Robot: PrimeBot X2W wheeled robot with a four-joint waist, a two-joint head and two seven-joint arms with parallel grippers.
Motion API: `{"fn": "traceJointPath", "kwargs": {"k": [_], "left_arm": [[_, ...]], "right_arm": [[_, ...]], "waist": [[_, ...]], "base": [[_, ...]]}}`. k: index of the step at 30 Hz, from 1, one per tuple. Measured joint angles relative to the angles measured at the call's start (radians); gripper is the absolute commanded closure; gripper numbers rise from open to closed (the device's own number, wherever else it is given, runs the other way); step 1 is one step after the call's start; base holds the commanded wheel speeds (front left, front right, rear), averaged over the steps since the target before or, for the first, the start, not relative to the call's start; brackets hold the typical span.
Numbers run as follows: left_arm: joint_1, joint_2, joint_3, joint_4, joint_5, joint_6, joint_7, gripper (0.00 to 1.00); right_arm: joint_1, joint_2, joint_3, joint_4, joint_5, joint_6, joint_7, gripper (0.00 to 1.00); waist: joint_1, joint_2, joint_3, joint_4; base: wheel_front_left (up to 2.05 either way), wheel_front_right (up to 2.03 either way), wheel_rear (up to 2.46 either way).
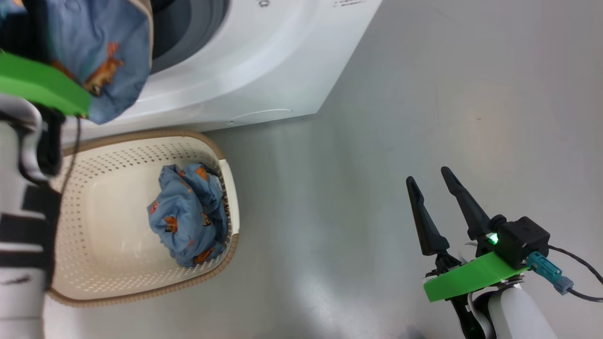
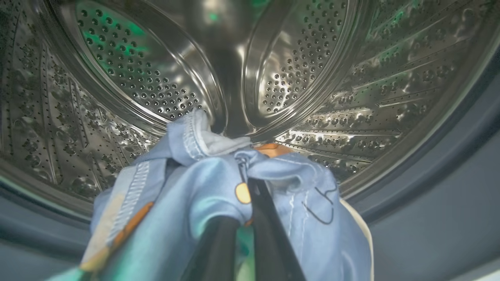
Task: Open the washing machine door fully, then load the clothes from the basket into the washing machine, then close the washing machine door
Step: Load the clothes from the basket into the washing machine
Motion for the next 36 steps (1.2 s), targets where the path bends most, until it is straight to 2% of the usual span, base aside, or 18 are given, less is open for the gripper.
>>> {"fn": "traceJointPath", "kwargs": {"k": [13,29,33,36], "left_arm": [[-0.178,0.038,-0.029,0.183,0.024,-0.002,0.036,1.00],[-0.404,0.041,-0.115,0.352,0.094,-0.014,0.051,1.00],[-0.439,0.044,-0.130,0.387,0.111,-0.013,0.018,1.00],[-0.465,0.056,-0.147,0.393,0.137,-0.009,-0.052,1.00]], "right_arm": [[0.000,0.000,0.004,-0.003,0.010,0.000,0.000,0.00],[-0.002,0.001,0.032,-0.011,0.024,0.000,0.000,0.00],[-0.001,0.001,0.038,-0.016,0.024,0.000,0.000,0.00],[-0.001,0.001,0.045,-0.016,0.024,0.000,0.000,0.00]], "waist": [[0.0000,0.0000,0.044,-0.043],[0.0000,0.0000,0.145,-0.084],[0.0000,0.0000,0.161,-0.090],[0.0000,0.0000,0.173,-0.093]], "base": [[0.00,0.00,0.00],[0.00,0.00,0.00],[0.00,0.00,0.00],[0.00,0.00,0.00]]}}
